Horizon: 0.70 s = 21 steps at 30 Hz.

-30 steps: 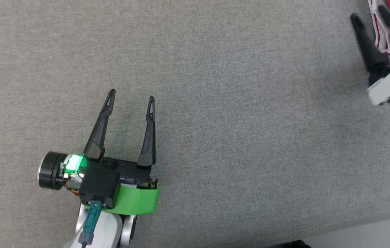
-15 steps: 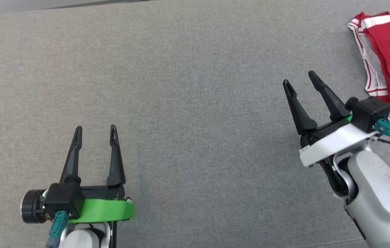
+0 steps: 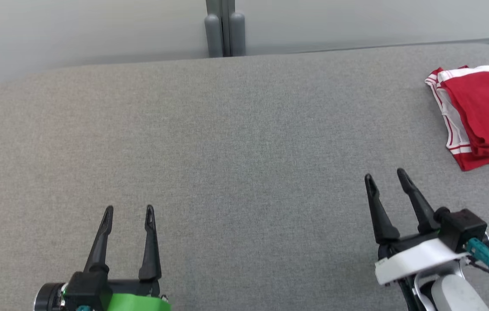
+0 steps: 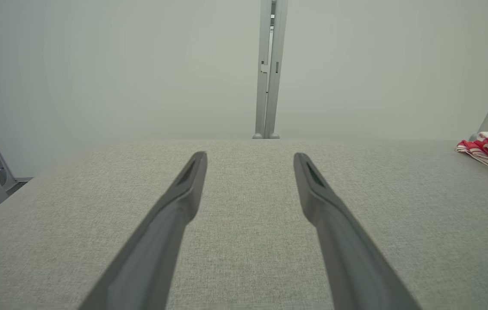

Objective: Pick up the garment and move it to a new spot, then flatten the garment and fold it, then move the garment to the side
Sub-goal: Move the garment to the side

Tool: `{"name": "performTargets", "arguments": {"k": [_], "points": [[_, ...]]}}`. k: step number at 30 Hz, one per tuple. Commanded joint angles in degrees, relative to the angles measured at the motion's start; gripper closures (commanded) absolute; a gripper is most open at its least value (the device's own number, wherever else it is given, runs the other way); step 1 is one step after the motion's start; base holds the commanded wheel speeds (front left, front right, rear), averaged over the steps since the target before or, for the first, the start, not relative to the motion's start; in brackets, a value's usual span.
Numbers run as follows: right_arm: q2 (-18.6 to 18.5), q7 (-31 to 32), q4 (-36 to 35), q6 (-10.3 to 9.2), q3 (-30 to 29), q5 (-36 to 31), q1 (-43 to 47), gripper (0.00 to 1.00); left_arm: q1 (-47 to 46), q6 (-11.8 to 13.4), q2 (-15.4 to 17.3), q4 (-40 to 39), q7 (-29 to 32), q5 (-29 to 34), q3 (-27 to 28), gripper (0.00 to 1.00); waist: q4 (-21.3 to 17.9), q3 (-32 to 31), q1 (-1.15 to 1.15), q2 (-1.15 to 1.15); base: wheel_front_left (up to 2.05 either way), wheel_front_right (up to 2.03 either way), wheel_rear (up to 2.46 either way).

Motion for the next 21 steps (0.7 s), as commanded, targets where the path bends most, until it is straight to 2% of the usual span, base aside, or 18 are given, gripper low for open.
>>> {"name": "performTargets", "arguments": {"k": [1, 8, 21], "points": [[0.30, -0.13, -0.06, -0.10, 0.02, -0.67, 1.94, 0.00, 1.87, 0.20, 0.03, -0.16, 0.06, -0.67, 0.24, 0.00, -0.17, -4.44, 0.01, 0.00, 0.00, 0.00, 0.00], [1.79, -0.13, -1.09, -0.10, -0.55, -2.81, 6.69, 0.00, 5.27, 0.86, 0.03, -0.74, 0.06, -0.95, 0.82, 0.00, -0.34, -7.01, 0.01, 0.00, 0.00, 0.00, 0.00], [3.45, -0.13, 0.51, -0.10, -2.18, -2.32, 9.20, 0.00, 7.17, -0.49, 0.03, 1.23, 0.06, -1.11, 2.20, 0.00, 0.47, -8.53, 0.01, 0.00, 0.00, 0.00, 0.00]]}}
